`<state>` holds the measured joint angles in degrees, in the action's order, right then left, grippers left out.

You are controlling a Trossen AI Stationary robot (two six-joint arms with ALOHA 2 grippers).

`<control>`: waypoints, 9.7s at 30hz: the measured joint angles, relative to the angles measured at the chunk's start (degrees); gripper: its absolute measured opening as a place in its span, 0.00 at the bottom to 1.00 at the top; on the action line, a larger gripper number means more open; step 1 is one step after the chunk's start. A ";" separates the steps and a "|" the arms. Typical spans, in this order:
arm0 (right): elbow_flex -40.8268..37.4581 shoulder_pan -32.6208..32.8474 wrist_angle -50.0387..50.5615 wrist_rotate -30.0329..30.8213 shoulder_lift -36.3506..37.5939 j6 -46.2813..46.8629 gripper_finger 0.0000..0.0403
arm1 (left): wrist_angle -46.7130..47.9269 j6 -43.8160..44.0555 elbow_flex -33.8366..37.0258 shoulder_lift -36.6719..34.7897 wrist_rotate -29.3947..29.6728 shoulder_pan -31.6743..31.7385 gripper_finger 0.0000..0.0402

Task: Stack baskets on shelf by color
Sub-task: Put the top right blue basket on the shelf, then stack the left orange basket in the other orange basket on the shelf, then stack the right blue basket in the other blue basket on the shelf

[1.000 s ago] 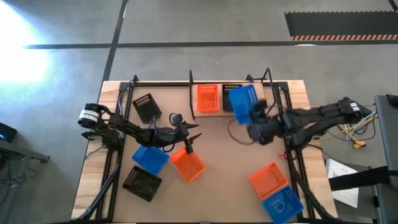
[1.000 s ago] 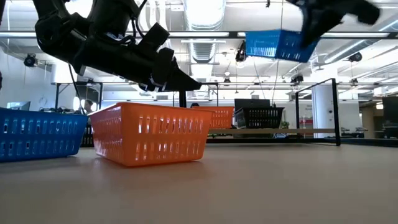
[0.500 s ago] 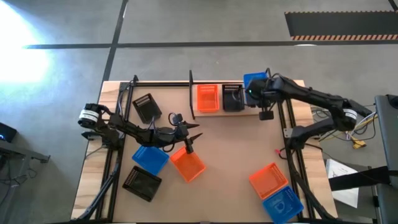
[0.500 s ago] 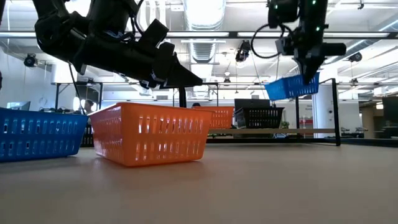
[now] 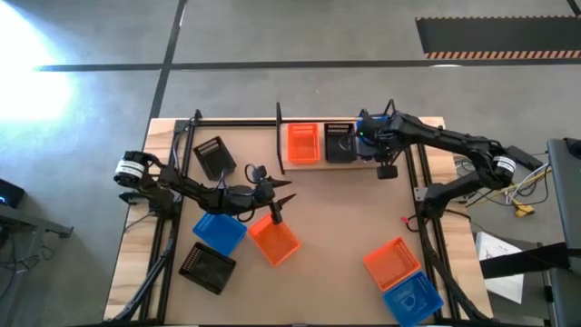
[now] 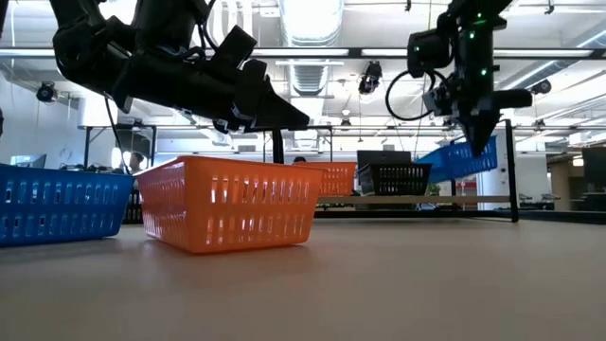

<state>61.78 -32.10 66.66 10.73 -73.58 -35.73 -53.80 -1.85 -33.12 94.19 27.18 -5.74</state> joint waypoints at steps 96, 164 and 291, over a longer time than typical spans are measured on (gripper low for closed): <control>-12.27 78.53 -113.61 37.33 -37.79 46.65 0.08 | 109.89 93.25 -33.54 -0.48 10.99 -40.60 0.45; 1.62 93.97 -55.45 58.74 -30.22 76.30 0.08 | 80.37 46.45 -42.03 17.51 1.71 -23.23 0.44; 5.22 99.12 -55.80 37.91 -28.92 83.40 0.08 | 71.17 8.94 -44.65 11.62 8.96 -17.64 0.25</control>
<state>67.00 67.02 10.85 48.65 -102.50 47.68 17.37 7.09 -77.77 105.81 36.14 -23.38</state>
